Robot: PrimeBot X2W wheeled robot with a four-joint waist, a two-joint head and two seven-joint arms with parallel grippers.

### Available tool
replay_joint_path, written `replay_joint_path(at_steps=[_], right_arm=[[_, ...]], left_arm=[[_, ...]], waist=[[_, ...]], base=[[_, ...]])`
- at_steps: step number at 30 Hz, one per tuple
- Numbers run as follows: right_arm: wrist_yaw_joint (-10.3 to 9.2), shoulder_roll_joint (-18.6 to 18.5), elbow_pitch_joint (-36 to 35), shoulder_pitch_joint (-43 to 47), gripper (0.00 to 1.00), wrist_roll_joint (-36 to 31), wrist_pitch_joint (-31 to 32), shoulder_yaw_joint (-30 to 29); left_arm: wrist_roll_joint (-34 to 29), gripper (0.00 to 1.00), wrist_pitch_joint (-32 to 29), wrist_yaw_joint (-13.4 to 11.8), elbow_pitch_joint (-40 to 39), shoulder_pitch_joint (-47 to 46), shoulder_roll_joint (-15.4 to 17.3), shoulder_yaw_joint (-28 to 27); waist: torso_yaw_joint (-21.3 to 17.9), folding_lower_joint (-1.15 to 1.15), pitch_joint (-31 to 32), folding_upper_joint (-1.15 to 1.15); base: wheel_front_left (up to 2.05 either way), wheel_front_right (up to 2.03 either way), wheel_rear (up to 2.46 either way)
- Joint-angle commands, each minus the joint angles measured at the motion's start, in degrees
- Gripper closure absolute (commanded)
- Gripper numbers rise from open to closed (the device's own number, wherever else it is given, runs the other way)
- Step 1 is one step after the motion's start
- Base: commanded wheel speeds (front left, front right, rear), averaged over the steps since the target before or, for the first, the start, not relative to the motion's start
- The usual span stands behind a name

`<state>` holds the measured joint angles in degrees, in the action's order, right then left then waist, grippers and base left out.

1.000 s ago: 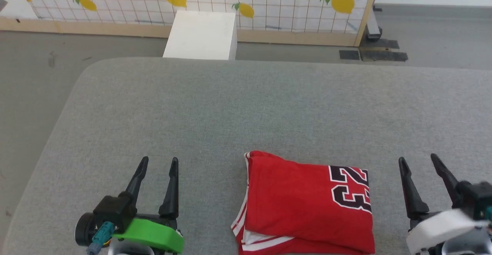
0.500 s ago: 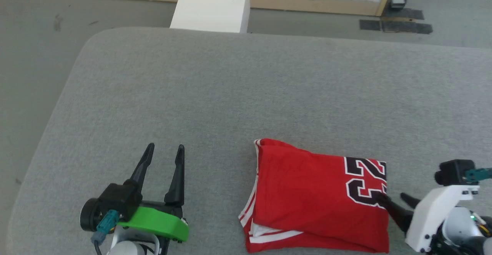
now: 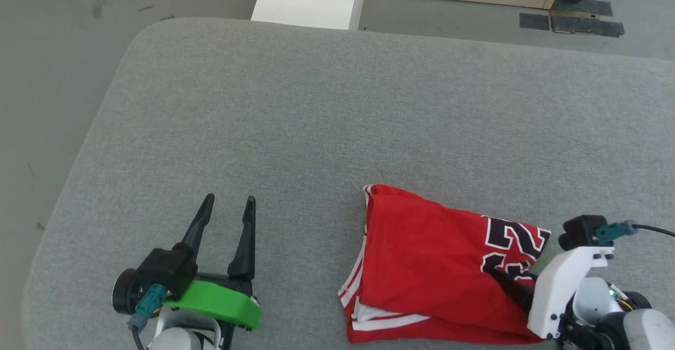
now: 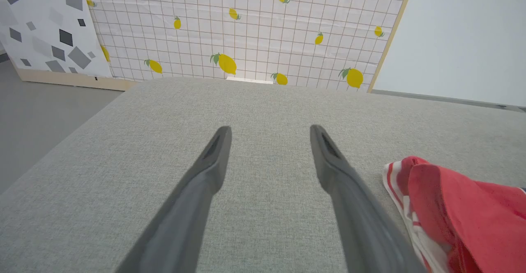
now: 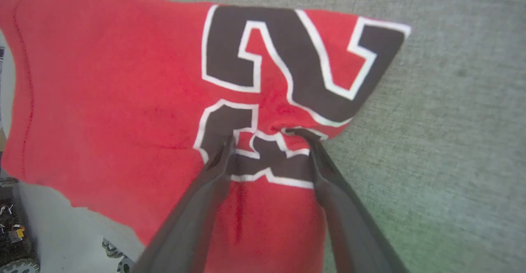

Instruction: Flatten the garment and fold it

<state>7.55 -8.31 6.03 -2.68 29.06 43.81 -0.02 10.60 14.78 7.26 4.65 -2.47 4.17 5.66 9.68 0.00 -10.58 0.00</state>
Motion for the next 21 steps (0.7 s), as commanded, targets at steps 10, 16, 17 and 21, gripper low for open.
replay_joint_path(at_steps=[10,16,17,21], right_arm=[[-0.06,-7.7,-0.2,-4.4,1.00,-10.3,-8.1,8.8],[-0.06,-17.9,-4.0,-12.2,1.00,-19.4,-8.9,19.2],[-0.06,-19.9,-4.7,-14.0,1.00,-20.4,-8.6,21.0],[-0.06,-27.1,-6.1,-20.7,1.00,-23.1,-8.1,26.6]], left_arm=[[0.6,0.00,0.2,0.2,0.4,-0.7,-0.1,1.7],[2.2,0.00,0.2,0.2,-0.7,-0.2,-0.6,2.6],[2.1,0.00,0.2,0.2,-1.0,-0.1,-0.6,3.0],[1.9,0.00,0.2,0.2,-1.7,-0.7,-0.4,4.3]], waist=[[-3.6,0.00,1.9,0.00],[-11.0,0.00,0.7,0.00],[-12.6,0.00,0.1,0.00],[-18.5,0.00,-2.4,0.00]], base=[[0.00,0.00,0.00],[0.00,0.00,0.00],[0.00,0.00,0.00],[0.00,0.00,0.00]])
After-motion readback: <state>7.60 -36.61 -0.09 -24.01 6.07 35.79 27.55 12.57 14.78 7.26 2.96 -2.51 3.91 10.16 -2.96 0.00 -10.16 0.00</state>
